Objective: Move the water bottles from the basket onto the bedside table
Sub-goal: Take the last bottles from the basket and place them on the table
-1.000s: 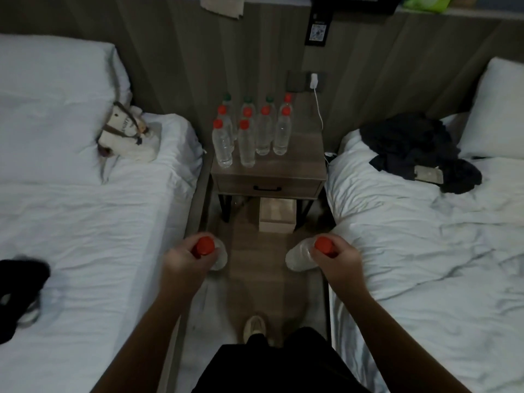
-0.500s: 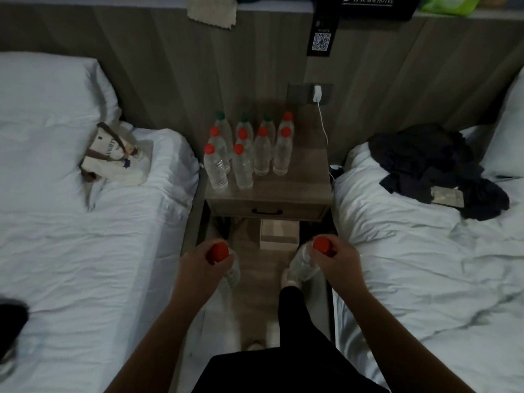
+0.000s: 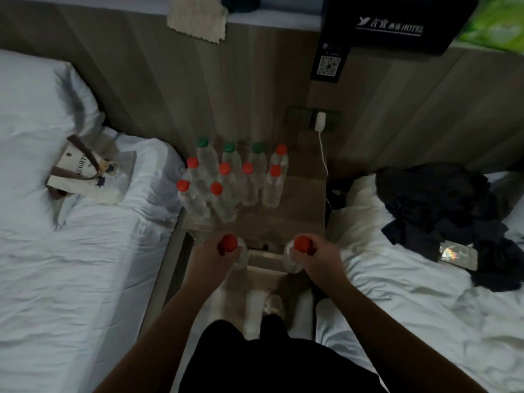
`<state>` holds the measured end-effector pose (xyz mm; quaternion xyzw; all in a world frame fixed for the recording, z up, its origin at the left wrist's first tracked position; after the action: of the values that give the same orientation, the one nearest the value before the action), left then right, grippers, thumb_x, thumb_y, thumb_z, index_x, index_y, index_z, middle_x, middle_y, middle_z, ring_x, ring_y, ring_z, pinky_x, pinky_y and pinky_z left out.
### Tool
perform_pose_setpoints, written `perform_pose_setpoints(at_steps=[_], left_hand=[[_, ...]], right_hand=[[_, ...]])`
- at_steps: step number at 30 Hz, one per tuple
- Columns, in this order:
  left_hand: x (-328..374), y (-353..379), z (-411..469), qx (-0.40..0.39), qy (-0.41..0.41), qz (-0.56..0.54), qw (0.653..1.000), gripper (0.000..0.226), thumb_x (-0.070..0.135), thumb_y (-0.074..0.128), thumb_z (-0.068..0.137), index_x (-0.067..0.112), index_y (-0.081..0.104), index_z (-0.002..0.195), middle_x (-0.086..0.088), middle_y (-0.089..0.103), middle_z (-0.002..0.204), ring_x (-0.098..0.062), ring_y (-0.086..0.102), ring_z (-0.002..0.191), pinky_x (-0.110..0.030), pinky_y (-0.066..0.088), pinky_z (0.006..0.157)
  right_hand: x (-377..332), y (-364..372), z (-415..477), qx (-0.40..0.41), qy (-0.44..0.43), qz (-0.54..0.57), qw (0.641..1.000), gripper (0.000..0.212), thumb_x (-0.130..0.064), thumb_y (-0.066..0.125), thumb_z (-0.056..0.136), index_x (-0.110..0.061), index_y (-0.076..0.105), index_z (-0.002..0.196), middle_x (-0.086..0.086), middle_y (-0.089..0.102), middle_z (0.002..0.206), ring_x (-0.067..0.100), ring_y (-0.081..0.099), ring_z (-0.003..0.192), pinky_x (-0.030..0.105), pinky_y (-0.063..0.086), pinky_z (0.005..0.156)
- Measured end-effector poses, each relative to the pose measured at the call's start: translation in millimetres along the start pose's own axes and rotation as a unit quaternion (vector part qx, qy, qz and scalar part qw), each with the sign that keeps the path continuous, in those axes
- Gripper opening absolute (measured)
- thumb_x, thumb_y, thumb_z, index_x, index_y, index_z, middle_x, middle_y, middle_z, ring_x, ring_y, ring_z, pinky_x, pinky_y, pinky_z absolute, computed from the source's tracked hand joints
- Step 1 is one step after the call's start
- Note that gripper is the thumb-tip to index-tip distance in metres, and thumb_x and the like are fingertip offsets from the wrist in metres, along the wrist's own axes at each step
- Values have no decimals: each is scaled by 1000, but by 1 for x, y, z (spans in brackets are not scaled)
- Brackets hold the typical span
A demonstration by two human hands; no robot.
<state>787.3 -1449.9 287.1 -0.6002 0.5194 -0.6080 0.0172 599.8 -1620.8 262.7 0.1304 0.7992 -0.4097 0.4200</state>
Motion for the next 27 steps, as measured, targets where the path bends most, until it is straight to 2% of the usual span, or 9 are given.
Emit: perform_pose_setpoints(at_steps=[2,4,8,10,13,17,18,22,27], left_hand=[[7,10,17,-5,3,5,1000,26,31,71,79,27,61,104,14,60,83,-1,57,77,-17,41,69],[13,19,34,-12,14,9,1000,29,28,71,79,26,62,106,12,62,89,-9,60,85,-23,44,75],[29,32,62,-23,50,15,998,24,22,71,79,21,63,102,9,61,88,-12,60,86,-30,50,82],[30,39,74,-41,50,22,998,17,22,70,80,23,61,95,11,59,84,-10,58,82,-29,50,81],[26,50,89,-66,41,23,997,24,23,70,79,22,61,101,7,61,87,-13,59,84,-29,50,80],[25,58,99,-78,45,13,996,17,18,68,82,19,61,98,18,52,76,4,49,71,-8,37,65],[24,59,102,-78,45,10,996,16,18,67,82,19,61,96,19,51,75,3,50,71,-6,35,64],[19,62,115,-79,36,-7,996,16,19,67,83,16,60,97,4,60,86,-11,57,82,-15,43,71],[16,65,129,-78,44,2,996,17,21,66,83,14,60,98,6,58,89,0,50,76,-8,35,66]], right_hand=[[-5,2,16,-28,-5,-17,999,23,-29,72,81,-30,59,100,-19,55,77,-12,50,69,0,41,58],[-9,3,31,-31,-8,-21,999,27,-28,71,82,-23,62,107,-15,57,81,-9,52,69,0,42,60],[-20,10,55,-27,-30,-40,998,33,-32,71,82,-17,66,110,0,69,97,11,61,89,30,50,89],[-25,16,65,-40,-32,-50,997,29,-33,70,82,-18,67,107,2,70,97,11,60,87,29,49,87],[-26,24,81,-57,-19,-57,997,24,-34,70,81,-21,68,102,2,71,95,10,60,85,27,47,83],[-25,37,103,-89,0,-83,993,28,-39,69,80,-26,67,105,-4,70,100,11,63,96,22,43,81],[-25,40,108,-92,4,-85,992,29,-38,69,80,-26,67,107,-3,70,101,13,63,98,22,42,81],[-28,46,123,-86,3,-87,992,29,-33,69,82,-20,67,108,2,69,103,15,62,98,20,39,79],[-25,50,133,-87,14,-68,994,27,-30,69,83,-19,67,107,0,68,96,9,58,87,19,38,76]])
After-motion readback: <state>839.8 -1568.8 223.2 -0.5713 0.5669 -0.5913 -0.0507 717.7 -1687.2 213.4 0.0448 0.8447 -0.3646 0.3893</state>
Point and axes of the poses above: each hand's wrist, its own z-axis towards the middle knuckle, its own y-axis out of the palm, x = y × z, the point moved 10 cm from there along z, towards the middle knuckle
